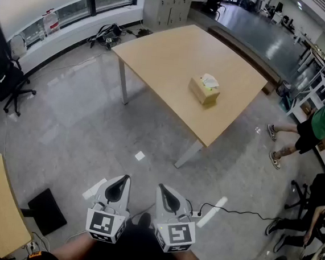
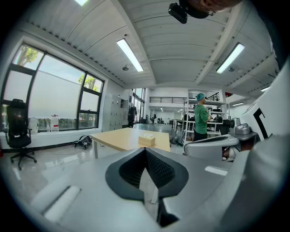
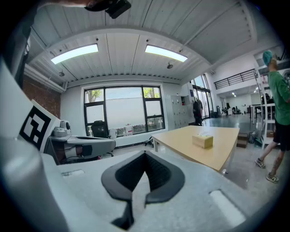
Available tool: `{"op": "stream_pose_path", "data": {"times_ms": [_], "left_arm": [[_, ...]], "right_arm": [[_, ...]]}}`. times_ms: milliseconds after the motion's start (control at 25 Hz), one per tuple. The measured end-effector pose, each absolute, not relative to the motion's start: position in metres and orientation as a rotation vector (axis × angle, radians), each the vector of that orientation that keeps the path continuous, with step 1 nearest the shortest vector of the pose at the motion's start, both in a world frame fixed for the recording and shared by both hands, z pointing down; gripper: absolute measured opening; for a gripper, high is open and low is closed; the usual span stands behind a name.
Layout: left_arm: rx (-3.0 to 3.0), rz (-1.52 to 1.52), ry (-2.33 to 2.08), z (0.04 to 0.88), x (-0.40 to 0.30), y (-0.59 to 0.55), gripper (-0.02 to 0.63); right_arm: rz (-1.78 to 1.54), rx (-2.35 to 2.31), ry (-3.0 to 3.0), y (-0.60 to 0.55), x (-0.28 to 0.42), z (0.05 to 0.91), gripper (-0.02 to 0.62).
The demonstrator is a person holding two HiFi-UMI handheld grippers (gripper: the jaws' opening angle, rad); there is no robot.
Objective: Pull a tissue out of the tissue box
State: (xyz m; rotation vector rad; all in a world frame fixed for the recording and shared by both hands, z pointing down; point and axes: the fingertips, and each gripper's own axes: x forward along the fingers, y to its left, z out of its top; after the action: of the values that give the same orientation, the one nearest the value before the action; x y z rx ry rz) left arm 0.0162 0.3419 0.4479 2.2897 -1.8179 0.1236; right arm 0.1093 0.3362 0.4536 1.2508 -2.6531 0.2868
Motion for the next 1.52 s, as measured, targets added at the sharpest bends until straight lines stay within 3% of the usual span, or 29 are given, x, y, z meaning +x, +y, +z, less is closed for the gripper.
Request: {"op": "stream_pose_path", "data": {"times_ms": [1080,1520], "left_arm": [[2.277,0.116,-1.777,0.460,-0.008,0.316,0.018],[2.356,0.116,-1.687,0.462,-0.064,0.242,0.018]], "right_arm": [[0.311,1.279,-2.608,0.312,0.087,0.465,-0.008],[0.343,1.408,-2.523,0.244,0.046,0.474,-0.008]]}}
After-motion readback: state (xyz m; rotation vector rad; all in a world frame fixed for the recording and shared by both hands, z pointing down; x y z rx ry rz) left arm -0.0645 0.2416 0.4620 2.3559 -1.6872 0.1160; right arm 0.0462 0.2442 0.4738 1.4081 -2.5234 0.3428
